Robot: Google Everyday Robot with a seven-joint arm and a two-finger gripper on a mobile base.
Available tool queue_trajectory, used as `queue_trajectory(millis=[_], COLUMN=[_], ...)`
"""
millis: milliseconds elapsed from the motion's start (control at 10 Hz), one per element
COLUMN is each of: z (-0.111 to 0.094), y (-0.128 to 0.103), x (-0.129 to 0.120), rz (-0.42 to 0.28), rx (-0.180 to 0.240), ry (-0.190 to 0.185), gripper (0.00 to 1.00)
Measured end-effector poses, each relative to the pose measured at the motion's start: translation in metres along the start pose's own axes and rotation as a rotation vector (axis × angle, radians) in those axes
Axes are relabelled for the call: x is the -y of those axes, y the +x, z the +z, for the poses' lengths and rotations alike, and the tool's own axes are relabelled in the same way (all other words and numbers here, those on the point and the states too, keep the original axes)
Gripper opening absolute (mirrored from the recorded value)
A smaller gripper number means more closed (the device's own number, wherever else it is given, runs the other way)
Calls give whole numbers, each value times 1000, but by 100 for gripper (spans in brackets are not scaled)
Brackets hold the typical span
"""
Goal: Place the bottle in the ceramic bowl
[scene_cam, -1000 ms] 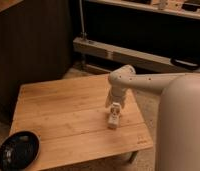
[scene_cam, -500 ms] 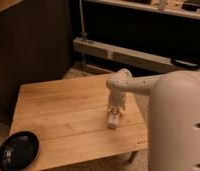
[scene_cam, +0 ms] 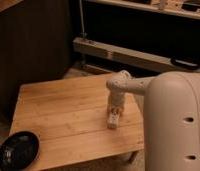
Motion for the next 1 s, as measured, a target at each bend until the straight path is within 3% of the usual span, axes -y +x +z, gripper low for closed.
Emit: queue_trajectory(millis=[400, 500, 800, 1000], z=[-15, -19, -37, -49], y=[10, 13, 35, 67], x=[-55, -63, -113, -156], rz=[-131, -159, -294, -401], rx=[44, 51, 84, 99], ry=[9, 10, -29, -67], gripper=[7, 2, 0, 0])
